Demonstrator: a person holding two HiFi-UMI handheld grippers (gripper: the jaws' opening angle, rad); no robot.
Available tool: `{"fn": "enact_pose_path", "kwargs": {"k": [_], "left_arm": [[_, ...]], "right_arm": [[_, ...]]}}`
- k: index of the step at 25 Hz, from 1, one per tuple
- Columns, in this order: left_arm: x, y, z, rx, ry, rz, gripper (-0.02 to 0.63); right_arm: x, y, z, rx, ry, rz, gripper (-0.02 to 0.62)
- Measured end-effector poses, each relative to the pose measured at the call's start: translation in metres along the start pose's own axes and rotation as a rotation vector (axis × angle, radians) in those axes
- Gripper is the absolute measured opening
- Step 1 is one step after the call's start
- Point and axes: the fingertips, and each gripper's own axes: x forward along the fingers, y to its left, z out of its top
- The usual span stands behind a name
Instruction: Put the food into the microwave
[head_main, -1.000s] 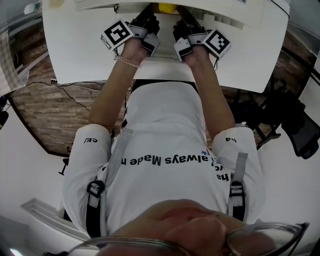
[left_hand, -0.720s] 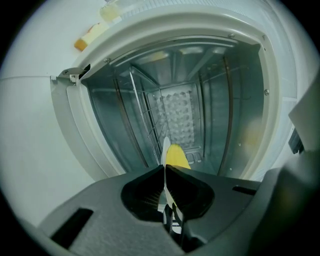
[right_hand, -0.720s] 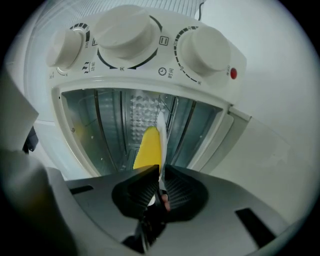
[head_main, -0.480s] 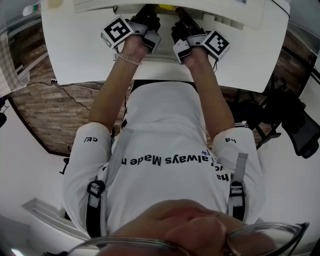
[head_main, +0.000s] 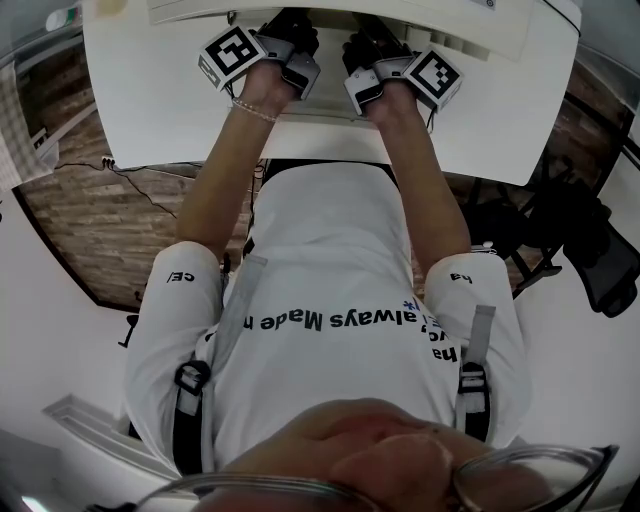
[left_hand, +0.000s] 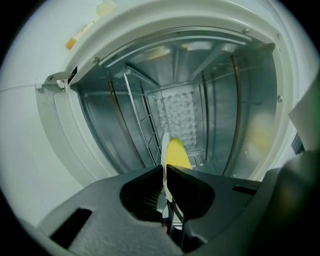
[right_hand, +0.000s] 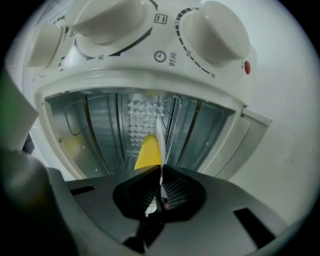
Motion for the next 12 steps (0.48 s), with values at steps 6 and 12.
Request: {"fn": "enact_pose_path", "kwargs": {"k": [6,12], "left_arm": [[-0.0020,-0.0014,0.0031,0.000,-0.002,-0.010,0.020],[-0.0084,-0.0069,-0.0025,0.011,-0.007,-0.023,0.028]], "right_arm": [[0.0046,-0.0020,0.0014,0.008,-0.005,-0.007,0.021],[-0.0001,0.0057,0.0012,-0.008,-0.017,0.018,0.022]]}}
